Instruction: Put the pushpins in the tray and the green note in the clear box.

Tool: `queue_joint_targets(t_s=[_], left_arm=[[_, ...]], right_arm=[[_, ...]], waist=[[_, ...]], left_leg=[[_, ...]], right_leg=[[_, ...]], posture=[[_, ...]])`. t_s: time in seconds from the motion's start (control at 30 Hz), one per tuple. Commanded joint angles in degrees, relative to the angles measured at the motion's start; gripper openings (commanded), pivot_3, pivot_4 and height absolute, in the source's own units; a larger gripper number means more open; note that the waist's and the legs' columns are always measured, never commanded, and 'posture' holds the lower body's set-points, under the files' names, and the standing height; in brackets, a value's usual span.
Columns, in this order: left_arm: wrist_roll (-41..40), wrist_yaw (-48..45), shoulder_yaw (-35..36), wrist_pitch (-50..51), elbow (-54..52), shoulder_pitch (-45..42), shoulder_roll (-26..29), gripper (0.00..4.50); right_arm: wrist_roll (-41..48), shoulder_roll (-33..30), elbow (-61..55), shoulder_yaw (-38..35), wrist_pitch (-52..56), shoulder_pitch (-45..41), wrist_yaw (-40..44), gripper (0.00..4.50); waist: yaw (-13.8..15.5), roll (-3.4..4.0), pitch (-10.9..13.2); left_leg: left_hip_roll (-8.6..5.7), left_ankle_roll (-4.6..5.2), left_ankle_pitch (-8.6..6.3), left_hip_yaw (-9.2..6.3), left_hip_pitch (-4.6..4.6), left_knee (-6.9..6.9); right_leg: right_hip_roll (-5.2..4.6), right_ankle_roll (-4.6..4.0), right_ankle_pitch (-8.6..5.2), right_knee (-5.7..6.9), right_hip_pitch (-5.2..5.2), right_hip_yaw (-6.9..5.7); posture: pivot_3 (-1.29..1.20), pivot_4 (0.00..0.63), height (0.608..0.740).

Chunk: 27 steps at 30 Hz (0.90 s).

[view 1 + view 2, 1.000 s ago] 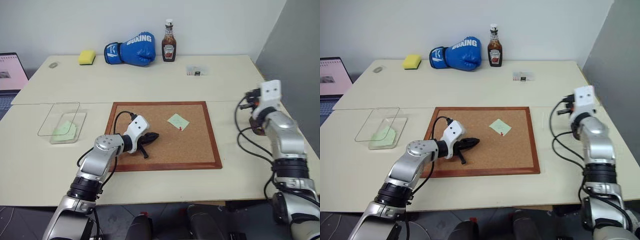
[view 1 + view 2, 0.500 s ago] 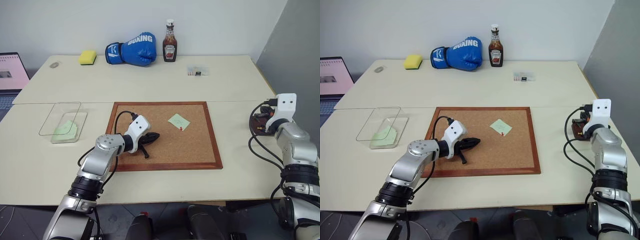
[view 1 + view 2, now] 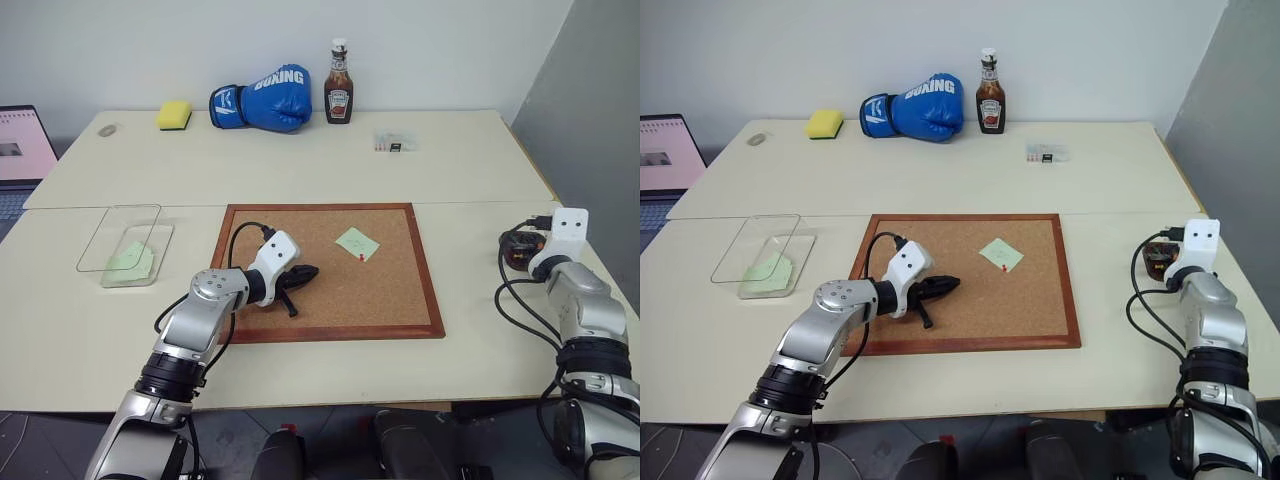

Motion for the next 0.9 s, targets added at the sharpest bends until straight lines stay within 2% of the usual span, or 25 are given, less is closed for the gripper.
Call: queue_joint_targets(t_s=[0.03,0.5,0.57,0.63,0.8,0.87,0.9], left_arm=[[0.7,-1.0,-1.9,1.6,0.5,1.5,0.7,0.0],[0.8,-1.0,-2.2,1.5,0.2,1.5,0.8,0.0],[0.8,-1.0,-2.2,1.5,0.4,1.4,0.6,0.0],[0.8,-1.0,-2.3,1.4,0.6,1.3,0.5,0.0],[0.8,-0.9,-2.4,1.1,0.6,1.5,0.3,0.0],[0.8,-0.8,-2.4,1.1,0.6,1.6,0.3,0.0],[0.8,-0.8,-2.4,1.0,0.6,1.6,0.3,0.0]], right_arm=[[1.1,0.0,0.9,-1.4,-2.9,-0.3,-0.2,0.01],[1.6,0.1,3.3,-1.1,-6.3,0.0,0.6,0.01],[1.5,0.0,3.0,-1.1,-6.5,0.1,0.7,0.57],[1.5,-0.2,2.6,-1.1,-6.7,0.2,0.7,0.82],[1.7,-1.1,0.5,-1.8,-7.1,0.4,0.6,1.88],[2.0,-1.3,-0.7,-2.0,-7.2,0.6,0.9,2.22],[2.3,-1.4,-1.6,-2.1,-7.2,0.7,1.2,2.22]], waist=[[0.0,0.0,0.0],[-0.1,0.0,0.0],[-0.1,0.0,0.0],[-0.1,0.01,0.0],[-0.1,0.01,0.0],[-0.1,0.01,0.0],[-0.1,0.01,0.0]], left_leg=[[0.0,0.0,0.0,0.0,0.0,0.0],[0.0,0.0,0.0,0.0,0.02,0.0],[0.0,0.0,0.0,0.0,0.02,0.0],[0.0,0.0,0.0,0.0,0.02,0.0],[0.0,0.0,0.0,0.0,0.01,0.0],[0.0,0.0,0.0,0.0,0.01,0.0],[0.0,0.0,0.0,0.0,0.01,0.0]], right_leg=[[0.0,0.0,0.0,0.0,0.0,0.0],[0.0,0.02,0.01,-0.03,0.04,0.01],[0.0,0.02,0.01,-0.03,0.03,0.0],[0.0,0.02,0.01,-0.03,0.04,0.0],[0.0,0.02,0.02,-0.04,0.03,0.01],[0.0,0.02,0.02,-0.04,0.03,0.01],[0.0,0.02,0.02,-0.04,0.03,0.01]], posture=[[0.0,0.15,0.74],[0.0,0.15,0.74],[0.0,0.15,0.74],[0.0,0.15,0.74],[0.0,0.15,0.74],[0.0,0.15,0.74],[0.0,0.15,0.74]])
